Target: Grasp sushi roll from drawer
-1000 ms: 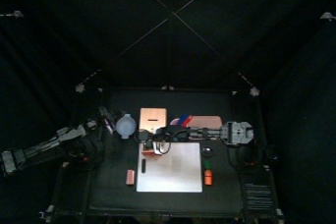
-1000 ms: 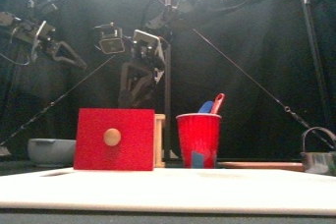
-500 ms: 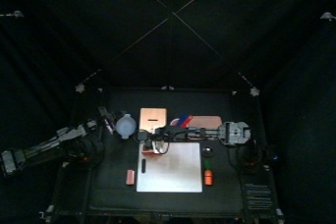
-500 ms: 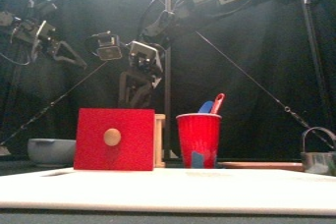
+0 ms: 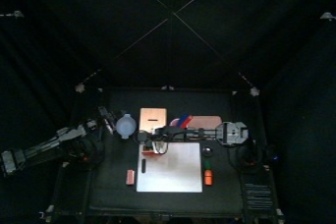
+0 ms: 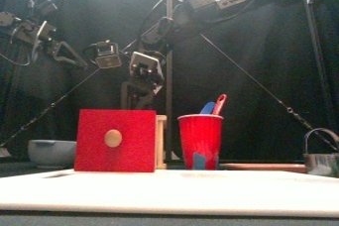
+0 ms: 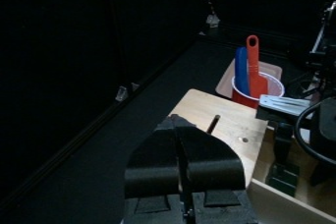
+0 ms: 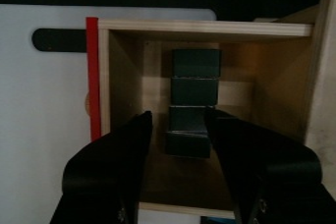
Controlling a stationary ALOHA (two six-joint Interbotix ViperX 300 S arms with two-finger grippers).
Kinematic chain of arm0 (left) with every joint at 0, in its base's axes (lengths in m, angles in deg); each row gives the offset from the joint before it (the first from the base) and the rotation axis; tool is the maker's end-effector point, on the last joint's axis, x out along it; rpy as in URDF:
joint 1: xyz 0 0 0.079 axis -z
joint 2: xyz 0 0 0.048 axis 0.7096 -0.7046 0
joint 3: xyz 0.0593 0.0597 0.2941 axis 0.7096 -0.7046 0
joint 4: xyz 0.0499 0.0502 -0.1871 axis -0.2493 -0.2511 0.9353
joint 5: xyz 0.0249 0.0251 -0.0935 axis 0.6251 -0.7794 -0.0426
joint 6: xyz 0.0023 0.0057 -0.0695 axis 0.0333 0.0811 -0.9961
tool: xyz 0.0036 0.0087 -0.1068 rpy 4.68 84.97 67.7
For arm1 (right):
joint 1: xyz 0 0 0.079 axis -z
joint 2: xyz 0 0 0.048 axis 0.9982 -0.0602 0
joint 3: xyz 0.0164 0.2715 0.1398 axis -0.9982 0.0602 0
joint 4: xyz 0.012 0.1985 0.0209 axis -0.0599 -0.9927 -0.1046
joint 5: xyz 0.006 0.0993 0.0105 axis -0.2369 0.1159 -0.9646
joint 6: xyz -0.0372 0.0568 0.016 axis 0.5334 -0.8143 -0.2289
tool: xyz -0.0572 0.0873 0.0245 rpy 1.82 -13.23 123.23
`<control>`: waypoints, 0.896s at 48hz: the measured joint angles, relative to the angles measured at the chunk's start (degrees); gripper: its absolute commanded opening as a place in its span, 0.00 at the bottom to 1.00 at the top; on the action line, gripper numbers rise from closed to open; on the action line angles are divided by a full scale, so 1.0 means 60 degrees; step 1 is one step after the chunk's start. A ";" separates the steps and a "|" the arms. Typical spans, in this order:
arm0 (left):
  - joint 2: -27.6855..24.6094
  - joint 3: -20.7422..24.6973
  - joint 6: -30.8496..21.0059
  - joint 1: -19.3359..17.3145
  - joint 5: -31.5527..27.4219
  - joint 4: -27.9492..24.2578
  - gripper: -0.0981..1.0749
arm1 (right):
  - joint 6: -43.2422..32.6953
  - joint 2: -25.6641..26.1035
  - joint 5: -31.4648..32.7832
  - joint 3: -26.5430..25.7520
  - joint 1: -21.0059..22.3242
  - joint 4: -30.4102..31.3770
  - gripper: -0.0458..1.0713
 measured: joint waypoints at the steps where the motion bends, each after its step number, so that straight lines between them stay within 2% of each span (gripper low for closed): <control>1: 0.0000 0.0015 0.0000 0.0000 0.0000 0.0000 0.14 | -0.0015 0.0000 0.0000 0.0000 -0.0015 0.0015 0.82; 43: 0.0015 0.0015 0.0000 -0.0044 0.0015 0.0015 0.14 | -0.0073 -0.0513 0.0264 -0.0220 0.0000 0.0513 0.82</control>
